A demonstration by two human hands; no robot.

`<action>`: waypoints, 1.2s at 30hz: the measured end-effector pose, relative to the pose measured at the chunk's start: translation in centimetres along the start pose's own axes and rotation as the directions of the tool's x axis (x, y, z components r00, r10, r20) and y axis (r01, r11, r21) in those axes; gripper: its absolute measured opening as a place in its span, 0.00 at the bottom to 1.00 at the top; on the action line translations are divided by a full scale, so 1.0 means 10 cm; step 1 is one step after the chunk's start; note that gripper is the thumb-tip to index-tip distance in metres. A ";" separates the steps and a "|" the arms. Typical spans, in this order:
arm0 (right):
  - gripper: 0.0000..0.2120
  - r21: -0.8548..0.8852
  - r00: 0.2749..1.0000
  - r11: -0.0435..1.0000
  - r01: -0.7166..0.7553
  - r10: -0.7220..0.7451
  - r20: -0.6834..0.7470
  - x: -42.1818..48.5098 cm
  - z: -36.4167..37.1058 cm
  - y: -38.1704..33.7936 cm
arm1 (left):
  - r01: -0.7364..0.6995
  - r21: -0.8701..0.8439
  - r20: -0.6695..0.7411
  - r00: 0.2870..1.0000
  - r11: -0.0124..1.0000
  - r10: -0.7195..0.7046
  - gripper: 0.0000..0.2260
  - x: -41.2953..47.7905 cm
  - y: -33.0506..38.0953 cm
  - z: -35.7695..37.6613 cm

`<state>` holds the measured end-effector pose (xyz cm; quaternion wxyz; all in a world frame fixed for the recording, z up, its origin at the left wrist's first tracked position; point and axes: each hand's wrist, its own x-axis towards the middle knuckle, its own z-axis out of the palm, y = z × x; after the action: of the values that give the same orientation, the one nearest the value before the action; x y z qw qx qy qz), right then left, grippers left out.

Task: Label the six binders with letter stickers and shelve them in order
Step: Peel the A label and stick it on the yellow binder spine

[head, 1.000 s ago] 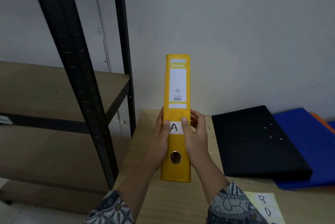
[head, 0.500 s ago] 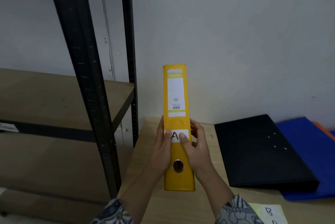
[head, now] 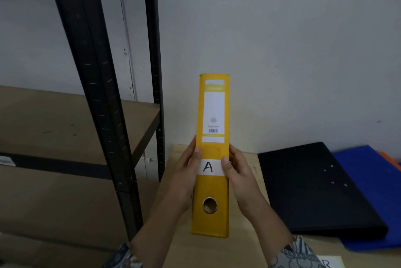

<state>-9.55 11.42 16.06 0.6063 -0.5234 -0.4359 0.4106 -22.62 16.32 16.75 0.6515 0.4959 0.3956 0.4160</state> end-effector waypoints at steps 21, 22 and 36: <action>0.32 -0.251 0.984 0.966 -0.060 0.099 0.147 0.31 0.17 0.79 | -0.198 0.424 0.114 0.980 0.884 0.165 0.37 0.39 -0.60 -0.73; 0.31 -0.289 0.987 0.955 -0.064 0.103 0.124 0.33 0.19 0.87 | -0.183 0.452 0.084 0.983 0.873 0.162 0.36 0.41 -0.67 -0.75; 0.30 -0.663 0.989 0.748 0.037 0.068 0.132 0.81 0.38 0.97 | -0.104 0.643 -0.109 0.968 0.759 0.225 0.33 0.74 -0.70 -0.88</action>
<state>-11.32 21.28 7.51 0.3436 -0.6762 -0.5924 0.2716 -27.17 24.90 7.42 0.3693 0.6792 0.5238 0.3577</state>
